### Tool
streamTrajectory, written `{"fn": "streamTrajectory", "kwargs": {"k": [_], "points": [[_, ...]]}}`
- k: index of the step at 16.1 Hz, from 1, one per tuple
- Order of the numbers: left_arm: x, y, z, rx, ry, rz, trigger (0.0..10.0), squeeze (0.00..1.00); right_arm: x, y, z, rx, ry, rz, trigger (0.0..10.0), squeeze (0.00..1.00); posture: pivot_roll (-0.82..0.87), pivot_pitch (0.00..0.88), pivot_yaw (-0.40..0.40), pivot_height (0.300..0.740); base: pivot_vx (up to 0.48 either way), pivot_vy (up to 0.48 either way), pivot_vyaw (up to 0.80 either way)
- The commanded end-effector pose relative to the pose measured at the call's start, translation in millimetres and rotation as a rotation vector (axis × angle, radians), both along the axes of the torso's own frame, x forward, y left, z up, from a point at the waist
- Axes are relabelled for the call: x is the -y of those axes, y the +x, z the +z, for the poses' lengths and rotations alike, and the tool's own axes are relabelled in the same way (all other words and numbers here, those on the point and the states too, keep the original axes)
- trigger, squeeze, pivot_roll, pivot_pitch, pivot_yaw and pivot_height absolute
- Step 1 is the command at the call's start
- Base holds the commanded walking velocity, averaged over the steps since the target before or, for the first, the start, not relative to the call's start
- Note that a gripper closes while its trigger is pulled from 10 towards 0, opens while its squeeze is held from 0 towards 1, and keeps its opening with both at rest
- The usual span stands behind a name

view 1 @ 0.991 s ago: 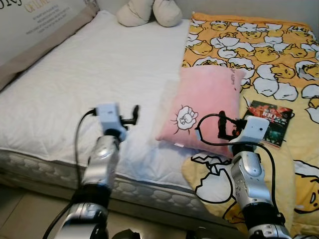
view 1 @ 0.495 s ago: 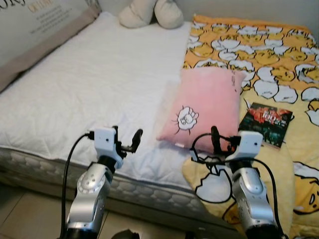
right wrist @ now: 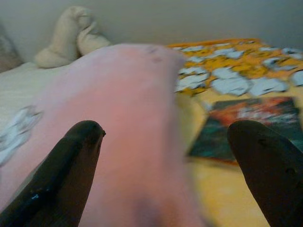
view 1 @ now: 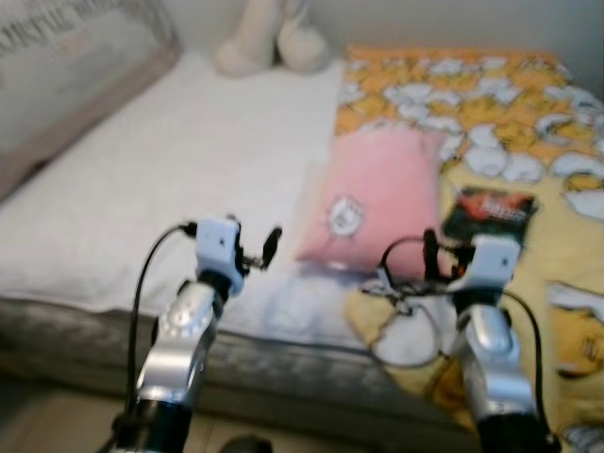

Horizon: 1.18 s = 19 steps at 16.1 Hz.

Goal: Clean up the room

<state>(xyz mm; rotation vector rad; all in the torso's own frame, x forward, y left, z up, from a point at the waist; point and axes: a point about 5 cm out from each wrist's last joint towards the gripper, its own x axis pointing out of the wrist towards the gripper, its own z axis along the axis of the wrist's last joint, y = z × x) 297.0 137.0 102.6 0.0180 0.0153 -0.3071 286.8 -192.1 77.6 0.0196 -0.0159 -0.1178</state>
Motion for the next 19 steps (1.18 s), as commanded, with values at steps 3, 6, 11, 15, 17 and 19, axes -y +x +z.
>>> {"fn": "streamTrajectory", "kwargs": {"k": [3, 6, 11, 15, 17, 19], "points": [[2.3, 5.3, -0.9, -0.008, 0.01, 0.009, 10.0, 0.0, -9.8, 5.2, 3.3, 0.009, -0.004, 0.017, 10.0, 0.0, -0.08, 0.0, 0.045, 0.677, 0.0, 0.0, 0.0], [5.6, 7.3, -1.4, -0.009, 0.006, 0.004, 10.0, 0.0, -10.1, 9.3, 7.1, 0.016, -0.007, 0.0, 10.0, 0.0, -0.09, 0.0, 0.048, 0.677, 0.0, 0.0, -0.23], [6.1, 9.5, -1.7, -0.007, 0.002, -0.002, 10.0, 0.0, -13.2, 10.4, 7.0, 0.024, -0.024, 0.009, 10.0, 0.0, -0.09, 0.0, 0.048, 0.677, 0.0, 0.0, -0.38], [10.6, 11.8, 4.4, 0.025, -0.03, -0.028, 10.0, 0.0, -17.0, 13.1, 14.9, 0.065, -0.017, 0.024, 10.0, 0.0, -0.09, 0.0, 0.044, 0.695, 0.181, 0.0, -0.12], [15.6, 13.6, 15.5, 0.08, -0.04, -0.046, 10.0, 0.0, -17.0, 15.3, 23.8, 0.107, -0.029, 0.016, 10.0, 0.0, -0.09, 0.0, 0.041, 0.712, 0.442, 0.0, 0.0], [21.9, 15.4, 25.6, 0.114, -0.069, -0.07, 10.0, 0.0, -17.7, 17.4, 31.7, 0.143, -0.044, 0.02, 10.0, 0.0, -0.09, 0.0, 0.04, 0.735, 0.442, 0.0, 0.0]]}}
